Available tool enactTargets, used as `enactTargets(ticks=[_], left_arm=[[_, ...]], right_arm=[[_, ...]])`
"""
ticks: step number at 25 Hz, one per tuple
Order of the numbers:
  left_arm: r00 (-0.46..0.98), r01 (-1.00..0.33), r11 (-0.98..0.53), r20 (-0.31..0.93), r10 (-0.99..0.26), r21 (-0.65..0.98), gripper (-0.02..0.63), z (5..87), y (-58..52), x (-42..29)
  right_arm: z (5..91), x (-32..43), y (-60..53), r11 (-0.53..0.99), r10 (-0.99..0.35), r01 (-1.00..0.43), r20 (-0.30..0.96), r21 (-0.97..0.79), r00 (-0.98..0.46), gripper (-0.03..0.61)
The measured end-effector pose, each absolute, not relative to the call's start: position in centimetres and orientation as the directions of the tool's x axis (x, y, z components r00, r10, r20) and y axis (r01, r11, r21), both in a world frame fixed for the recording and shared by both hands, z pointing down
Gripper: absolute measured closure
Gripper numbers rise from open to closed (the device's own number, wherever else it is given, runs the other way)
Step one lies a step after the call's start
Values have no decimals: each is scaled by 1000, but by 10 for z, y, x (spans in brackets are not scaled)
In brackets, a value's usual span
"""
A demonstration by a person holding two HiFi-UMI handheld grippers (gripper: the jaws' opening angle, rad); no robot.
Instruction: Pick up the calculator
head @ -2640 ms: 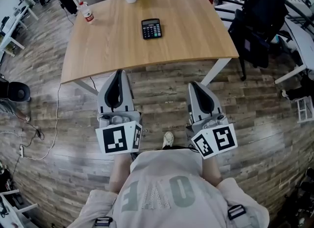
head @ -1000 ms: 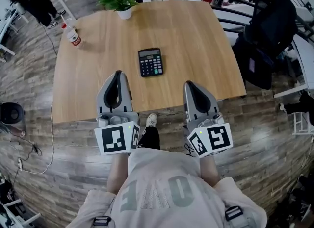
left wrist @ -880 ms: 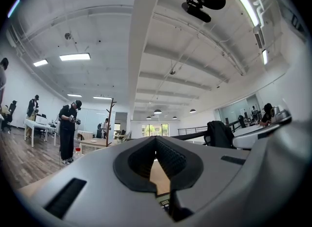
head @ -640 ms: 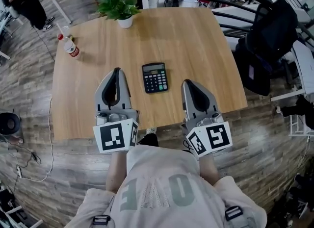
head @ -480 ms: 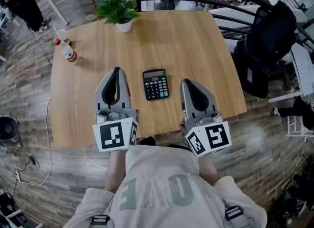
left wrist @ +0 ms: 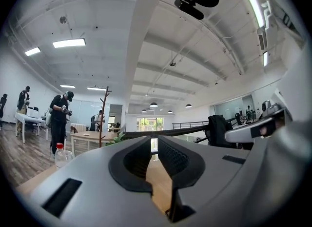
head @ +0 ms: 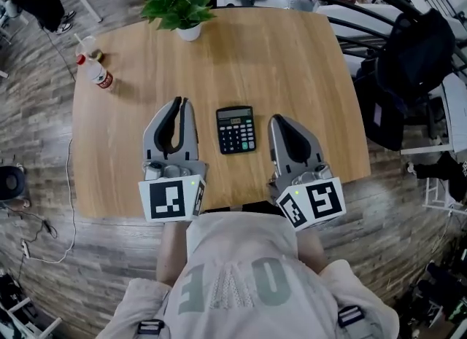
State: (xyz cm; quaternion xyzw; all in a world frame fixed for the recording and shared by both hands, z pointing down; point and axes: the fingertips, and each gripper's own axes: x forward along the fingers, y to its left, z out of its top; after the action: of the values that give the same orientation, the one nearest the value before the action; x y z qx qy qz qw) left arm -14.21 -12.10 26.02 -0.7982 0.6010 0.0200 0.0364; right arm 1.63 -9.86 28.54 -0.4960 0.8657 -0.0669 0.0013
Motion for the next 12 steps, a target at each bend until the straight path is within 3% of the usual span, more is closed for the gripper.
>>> enactTargets(ticks=[5, 9, 12], left_arm=[[323, -946, -322, -16, -946, -32, 508, 269, -132, -128], [385, -923, -385, 11, -923, -26, 334, 271, -150, -114], [448, -891, -449, 37, -893, -67, 328, 269, -168, -103]], right_arm=[[293, 18, -113, 535, -834, -834, 71, -137, -547, 560], [293, 19, -118, 556, -819, -818, 71, -149, -569, 559], [294, 22, -122, 561, -815, -814, 74, -148, -575, 559]])
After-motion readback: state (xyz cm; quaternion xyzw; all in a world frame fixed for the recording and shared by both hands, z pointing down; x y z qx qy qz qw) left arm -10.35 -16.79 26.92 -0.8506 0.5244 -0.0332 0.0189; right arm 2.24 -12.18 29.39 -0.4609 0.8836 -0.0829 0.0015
